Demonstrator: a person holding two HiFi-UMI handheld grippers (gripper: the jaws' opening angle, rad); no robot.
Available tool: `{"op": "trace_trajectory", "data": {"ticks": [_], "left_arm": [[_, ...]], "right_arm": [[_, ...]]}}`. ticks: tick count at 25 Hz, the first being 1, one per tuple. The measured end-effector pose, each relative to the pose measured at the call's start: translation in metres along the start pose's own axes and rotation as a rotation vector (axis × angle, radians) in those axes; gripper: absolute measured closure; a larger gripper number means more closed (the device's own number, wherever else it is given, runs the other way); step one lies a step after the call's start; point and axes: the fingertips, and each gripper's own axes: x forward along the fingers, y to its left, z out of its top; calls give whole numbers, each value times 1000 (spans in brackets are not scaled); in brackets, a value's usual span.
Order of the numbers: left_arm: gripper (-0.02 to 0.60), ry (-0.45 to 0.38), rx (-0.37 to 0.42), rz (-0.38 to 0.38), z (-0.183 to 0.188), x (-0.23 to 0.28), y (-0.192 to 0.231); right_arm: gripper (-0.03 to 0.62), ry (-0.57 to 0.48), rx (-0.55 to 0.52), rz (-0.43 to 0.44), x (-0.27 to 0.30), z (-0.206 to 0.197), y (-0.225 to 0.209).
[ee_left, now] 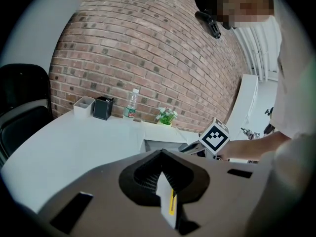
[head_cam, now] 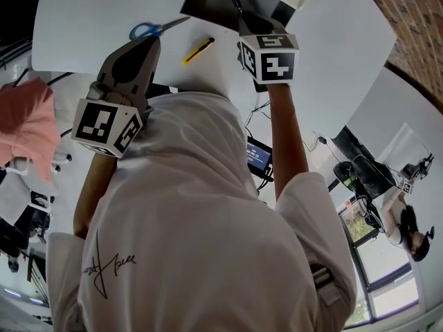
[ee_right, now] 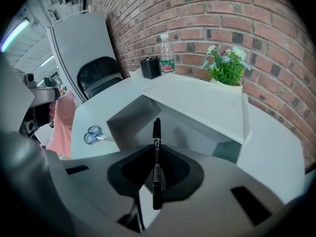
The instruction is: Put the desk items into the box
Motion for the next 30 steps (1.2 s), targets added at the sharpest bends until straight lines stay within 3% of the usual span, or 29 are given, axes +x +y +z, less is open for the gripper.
{"op": "trace_trajectory", "data": {"ticks": [30], "left_arm": [[575, 9, -25, 13, -2, 5, 13]], "right_arm": [[534, 105, -79, 6, 29, -2, 2]]}}
